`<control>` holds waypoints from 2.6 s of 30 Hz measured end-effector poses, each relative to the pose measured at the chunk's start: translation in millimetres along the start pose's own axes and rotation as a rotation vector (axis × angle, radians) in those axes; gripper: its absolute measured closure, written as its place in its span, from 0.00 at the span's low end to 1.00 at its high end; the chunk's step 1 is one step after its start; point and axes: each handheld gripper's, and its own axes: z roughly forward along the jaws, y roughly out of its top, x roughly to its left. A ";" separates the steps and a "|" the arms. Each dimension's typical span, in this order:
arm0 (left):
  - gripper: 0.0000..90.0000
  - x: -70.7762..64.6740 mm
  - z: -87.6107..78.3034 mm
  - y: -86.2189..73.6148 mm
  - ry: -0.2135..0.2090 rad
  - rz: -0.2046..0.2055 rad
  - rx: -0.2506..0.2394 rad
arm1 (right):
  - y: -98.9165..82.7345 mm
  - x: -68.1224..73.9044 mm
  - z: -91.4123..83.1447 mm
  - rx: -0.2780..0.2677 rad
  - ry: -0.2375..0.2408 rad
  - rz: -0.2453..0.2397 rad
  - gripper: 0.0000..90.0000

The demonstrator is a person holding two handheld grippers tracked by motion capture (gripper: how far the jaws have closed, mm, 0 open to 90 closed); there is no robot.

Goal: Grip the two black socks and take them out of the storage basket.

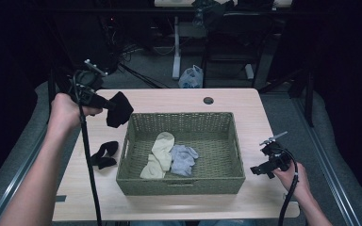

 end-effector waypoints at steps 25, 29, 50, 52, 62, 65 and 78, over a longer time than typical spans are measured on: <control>0.96 55.5 35.9 -64.2 0.070 -0.181 0.095 | -0.1 0.4 0.6 0.004 0.004 0.002 0.01; 0.96 59.3 44.5 -70.7 0.066 -0.199 0.105 | -0.1 0.6 0.4 0.003 0.003 0.001 0.01; 0.82 71.3 123.9 -115.2 0.021 -0.315 0.172 | -0.5 0.5 1.3 0.001 0.006 0.005 0.01; 0.74 71.5 124.6 -118.7 0.005 -0.329 0.164 | -0.6 0.6 1.4 -0.002 0.011 0.008 0.01; 0.20 66.8 97.5 -132.7 0.059 -0.348 0.077 | -0.3 0.7 0.7 0.004 0.004 0.001 0.01; 0.15 60.5 88.9 -137.6 0.068 -0.336 0.053 | -0.4 1.0 1.1 0.001 0.003 0.002 0.01; 0.04 28.4 71.3 -163.9 0.098 -0.296 -0.009 | -0.5 1.5 1.6 0.004 0.000 0.001 0.01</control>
